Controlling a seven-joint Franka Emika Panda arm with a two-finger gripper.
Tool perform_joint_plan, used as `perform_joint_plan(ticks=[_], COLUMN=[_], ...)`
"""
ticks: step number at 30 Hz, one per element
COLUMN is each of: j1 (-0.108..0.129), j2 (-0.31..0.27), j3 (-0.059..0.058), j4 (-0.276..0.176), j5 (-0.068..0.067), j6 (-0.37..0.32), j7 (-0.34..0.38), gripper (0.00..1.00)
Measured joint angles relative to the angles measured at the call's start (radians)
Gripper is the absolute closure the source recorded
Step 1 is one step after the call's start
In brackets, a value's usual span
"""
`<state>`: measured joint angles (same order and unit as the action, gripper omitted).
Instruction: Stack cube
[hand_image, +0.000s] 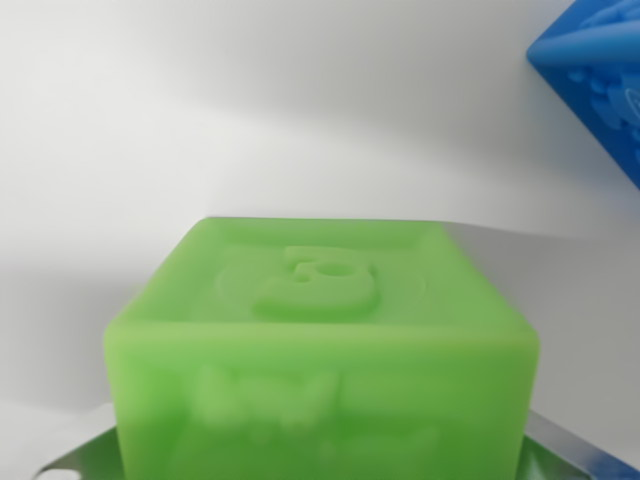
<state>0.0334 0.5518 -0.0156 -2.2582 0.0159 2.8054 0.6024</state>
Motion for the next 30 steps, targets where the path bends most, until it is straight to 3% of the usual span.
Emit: perform_joint_plan(ticks=[30], j1=[0.0], j2=[-0.02], j3=[0.0], j4=[-0.005], j5=[0.0], j6=[-0.012], j7=[0.0], gripper=[1.0])
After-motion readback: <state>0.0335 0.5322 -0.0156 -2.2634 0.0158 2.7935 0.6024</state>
